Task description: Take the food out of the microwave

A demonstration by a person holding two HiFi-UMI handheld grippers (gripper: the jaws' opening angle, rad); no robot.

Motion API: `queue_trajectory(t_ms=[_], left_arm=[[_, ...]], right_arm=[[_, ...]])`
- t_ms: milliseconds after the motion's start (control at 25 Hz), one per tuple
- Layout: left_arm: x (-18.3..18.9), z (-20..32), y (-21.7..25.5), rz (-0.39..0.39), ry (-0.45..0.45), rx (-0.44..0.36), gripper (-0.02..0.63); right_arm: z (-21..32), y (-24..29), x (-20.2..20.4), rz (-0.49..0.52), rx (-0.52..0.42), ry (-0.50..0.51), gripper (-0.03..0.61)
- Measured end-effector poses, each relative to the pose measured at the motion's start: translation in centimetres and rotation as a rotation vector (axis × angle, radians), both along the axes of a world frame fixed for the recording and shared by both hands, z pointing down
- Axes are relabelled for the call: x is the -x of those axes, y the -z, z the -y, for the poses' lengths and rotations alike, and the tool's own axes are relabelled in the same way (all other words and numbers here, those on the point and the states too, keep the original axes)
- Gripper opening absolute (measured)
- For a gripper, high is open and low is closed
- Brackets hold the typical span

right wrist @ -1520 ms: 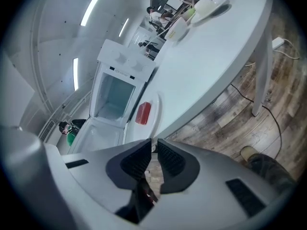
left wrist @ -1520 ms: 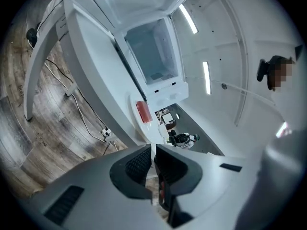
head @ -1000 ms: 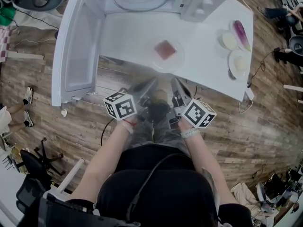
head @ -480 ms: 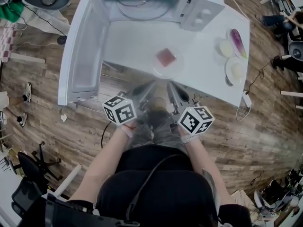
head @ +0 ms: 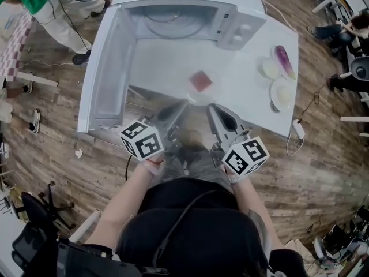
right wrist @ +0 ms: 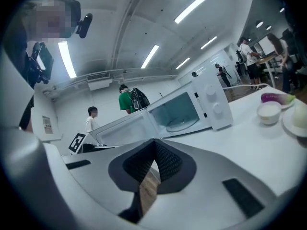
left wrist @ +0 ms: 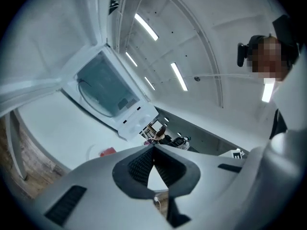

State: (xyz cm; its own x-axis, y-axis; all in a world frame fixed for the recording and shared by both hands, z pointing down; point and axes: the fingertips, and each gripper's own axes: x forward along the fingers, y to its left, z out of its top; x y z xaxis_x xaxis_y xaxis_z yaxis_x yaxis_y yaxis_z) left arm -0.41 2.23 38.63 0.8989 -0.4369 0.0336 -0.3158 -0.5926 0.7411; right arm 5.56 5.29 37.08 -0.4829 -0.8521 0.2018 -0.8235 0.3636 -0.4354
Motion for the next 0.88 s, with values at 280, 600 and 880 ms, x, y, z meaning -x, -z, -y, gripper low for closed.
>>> queue_trajectory(t_ms=[280, 600, 880], left_arm=[[0.8, -0.3, 3.7, 0.073, 0.027, -0.132, 0.011], [2.5, 0.3, 4.7, 0.175, 0.121, -0.24, 0.011], [3.3, 2.2, 6.0, 0.161, 0.153, -0.241, 0.011]], right_arm=[[-1.1, 4.5, -0.4, -0.1, -0.101, 0.052, 0.02], [-1.6, 5.7, -0.9, -0.171, -0.148, 0.044, 0.02], [-0.3, 7.3, -2.2, -0.166, -0.178, 0.033, 0.02]])
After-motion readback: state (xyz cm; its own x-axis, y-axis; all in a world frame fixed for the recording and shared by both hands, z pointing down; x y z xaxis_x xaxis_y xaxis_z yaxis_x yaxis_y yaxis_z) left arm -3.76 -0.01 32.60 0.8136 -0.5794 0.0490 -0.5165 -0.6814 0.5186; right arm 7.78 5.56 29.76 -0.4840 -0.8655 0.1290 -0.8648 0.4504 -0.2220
